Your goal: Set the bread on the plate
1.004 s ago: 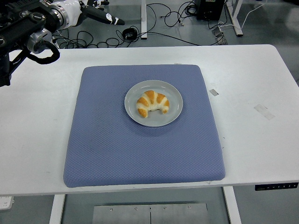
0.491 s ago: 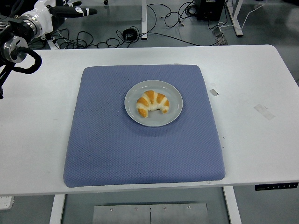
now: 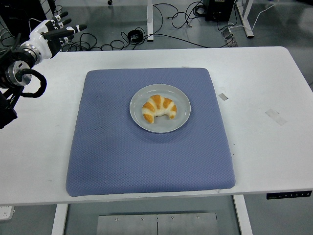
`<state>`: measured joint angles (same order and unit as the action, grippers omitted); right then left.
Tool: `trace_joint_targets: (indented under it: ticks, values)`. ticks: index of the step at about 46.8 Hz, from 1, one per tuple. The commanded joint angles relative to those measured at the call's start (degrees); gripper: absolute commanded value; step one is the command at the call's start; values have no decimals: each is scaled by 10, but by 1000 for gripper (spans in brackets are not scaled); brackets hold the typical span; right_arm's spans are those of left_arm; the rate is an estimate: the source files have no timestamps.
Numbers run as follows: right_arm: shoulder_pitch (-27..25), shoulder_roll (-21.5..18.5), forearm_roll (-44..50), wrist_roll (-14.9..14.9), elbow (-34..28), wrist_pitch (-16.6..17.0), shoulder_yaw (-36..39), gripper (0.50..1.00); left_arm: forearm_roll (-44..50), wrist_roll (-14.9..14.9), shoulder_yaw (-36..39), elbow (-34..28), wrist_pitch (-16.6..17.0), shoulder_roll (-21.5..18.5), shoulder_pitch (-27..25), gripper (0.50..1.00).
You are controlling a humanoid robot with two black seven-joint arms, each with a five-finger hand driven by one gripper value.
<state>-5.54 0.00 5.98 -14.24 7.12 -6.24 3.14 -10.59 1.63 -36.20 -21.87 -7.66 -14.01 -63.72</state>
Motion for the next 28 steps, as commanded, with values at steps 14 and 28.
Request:
trace_joint_targets:
  ticks: [14,28]
  values:
    - [0,0,0,0,0,0,0,1000,60,13,-2,9,-14,28,-7,986]
    - [0,0,0,0,5,2,0,1000,72,43,-30,9,-22,37,-2,986]
